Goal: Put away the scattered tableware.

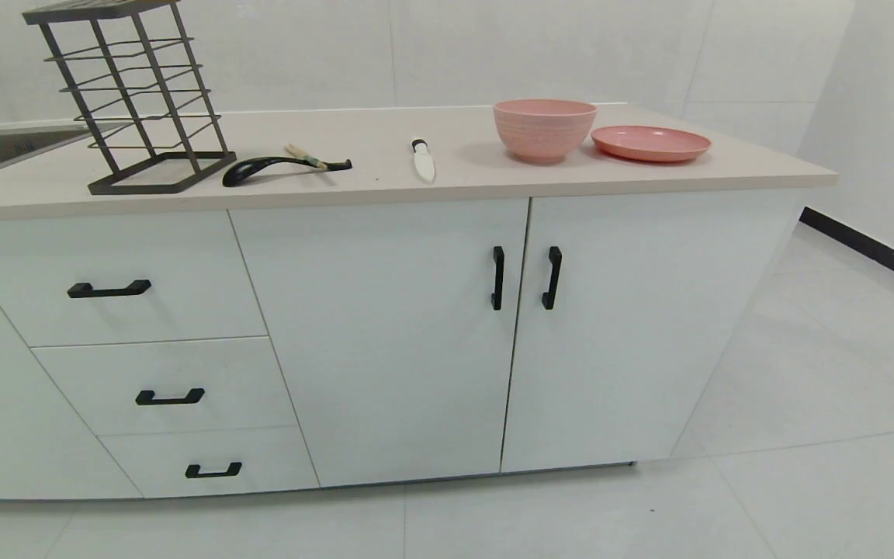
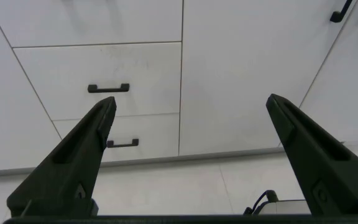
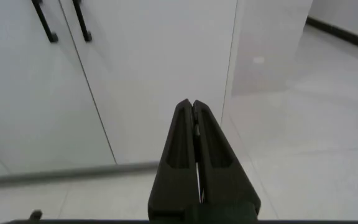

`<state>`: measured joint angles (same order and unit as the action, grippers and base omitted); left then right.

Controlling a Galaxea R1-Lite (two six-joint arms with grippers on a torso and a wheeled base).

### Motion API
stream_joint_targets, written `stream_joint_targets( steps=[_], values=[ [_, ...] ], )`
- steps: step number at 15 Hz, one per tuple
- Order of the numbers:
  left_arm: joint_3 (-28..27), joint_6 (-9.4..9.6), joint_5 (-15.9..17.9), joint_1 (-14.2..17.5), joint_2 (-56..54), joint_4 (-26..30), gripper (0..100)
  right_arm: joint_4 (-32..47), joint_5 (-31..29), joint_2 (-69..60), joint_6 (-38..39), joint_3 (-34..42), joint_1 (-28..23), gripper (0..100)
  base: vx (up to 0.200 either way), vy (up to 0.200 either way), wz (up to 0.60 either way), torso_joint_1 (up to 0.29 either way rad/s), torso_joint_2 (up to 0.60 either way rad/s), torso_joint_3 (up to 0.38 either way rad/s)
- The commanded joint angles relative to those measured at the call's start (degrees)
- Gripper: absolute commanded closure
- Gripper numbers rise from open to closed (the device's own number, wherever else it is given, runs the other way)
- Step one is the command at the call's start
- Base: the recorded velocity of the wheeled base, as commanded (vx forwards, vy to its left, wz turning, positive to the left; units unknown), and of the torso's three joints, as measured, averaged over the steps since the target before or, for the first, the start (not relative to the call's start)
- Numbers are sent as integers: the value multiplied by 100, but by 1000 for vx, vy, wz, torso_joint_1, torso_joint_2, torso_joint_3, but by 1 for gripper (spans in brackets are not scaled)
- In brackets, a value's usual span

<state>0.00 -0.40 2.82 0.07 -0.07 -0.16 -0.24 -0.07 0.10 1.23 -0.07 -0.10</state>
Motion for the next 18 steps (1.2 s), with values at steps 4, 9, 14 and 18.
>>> stream_joint_targets(
  steps=[4, 9, 14, 18],
  values=[
    [0, 40, 8, 1, 7, 7, 0, -942, 130, 210, 35, -599, -8, 100, 0, 0, 0, 0, 0, 0],
    [0, 75, 8, 1, 7, 7, 0, -828, 1185, 2170, -290, -1909, 62, 100, 0, 0, 0, 0, 0, 0],
    [0, 75, 8, 1, 7, 7, 0, -1294, 1660, 3866, -650, -2199, 142, 0, 0, 0, 0, 0, 0, 0],
    [0, 75, 17, 1, 7, 7, 0, -1610, 1642, 4728, -721, -2322, 502, 0, 0, 0, 0, 0, 0, 0]
  ],
)
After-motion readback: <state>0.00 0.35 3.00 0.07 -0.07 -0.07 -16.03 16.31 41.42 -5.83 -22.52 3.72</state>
